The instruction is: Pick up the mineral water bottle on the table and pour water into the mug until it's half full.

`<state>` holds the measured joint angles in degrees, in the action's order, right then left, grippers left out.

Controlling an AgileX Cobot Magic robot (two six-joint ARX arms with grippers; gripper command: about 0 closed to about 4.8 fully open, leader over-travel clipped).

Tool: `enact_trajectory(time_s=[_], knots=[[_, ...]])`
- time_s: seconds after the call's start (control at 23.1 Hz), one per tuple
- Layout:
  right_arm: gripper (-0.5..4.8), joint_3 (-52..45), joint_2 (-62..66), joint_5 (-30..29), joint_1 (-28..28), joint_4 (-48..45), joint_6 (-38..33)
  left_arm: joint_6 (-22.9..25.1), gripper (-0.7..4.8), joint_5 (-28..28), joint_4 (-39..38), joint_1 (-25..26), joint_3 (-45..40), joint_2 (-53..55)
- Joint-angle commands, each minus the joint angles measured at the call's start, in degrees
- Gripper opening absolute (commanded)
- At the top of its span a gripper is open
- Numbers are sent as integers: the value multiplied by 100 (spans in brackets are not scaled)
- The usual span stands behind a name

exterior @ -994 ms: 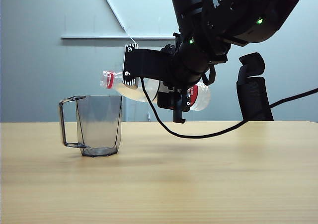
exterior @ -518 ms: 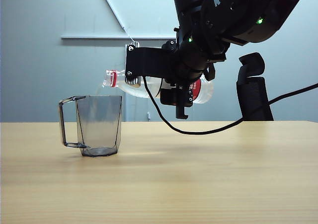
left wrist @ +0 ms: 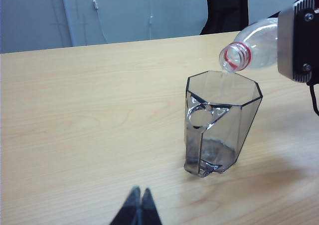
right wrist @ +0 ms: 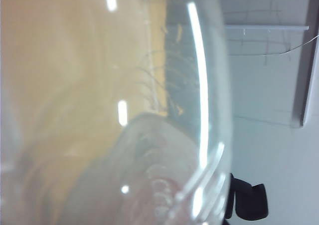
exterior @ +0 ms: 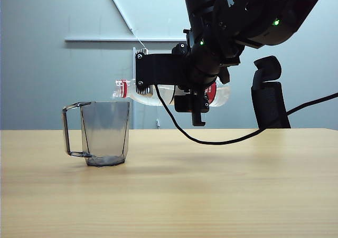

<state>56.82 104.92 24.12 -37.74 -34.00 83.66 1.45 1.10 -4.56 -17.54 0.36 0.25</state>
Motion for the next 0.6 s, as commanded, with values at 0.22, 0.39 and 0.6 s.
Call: enact_trajectory(time_s=[0.22, 0.39, 0.6], knots=[[283, 55, -83, 44, -9, -400, 339, -17, -2, 20, 37, 0, 15, 9], [283, 55, -83, 44, -9, -400, 339, -17, -2, 20, 37, 0, 15, 9], [283, 55, -83, 44, -9, -400, 385, -17, -2, 20, 37, 0, 15, 9]])
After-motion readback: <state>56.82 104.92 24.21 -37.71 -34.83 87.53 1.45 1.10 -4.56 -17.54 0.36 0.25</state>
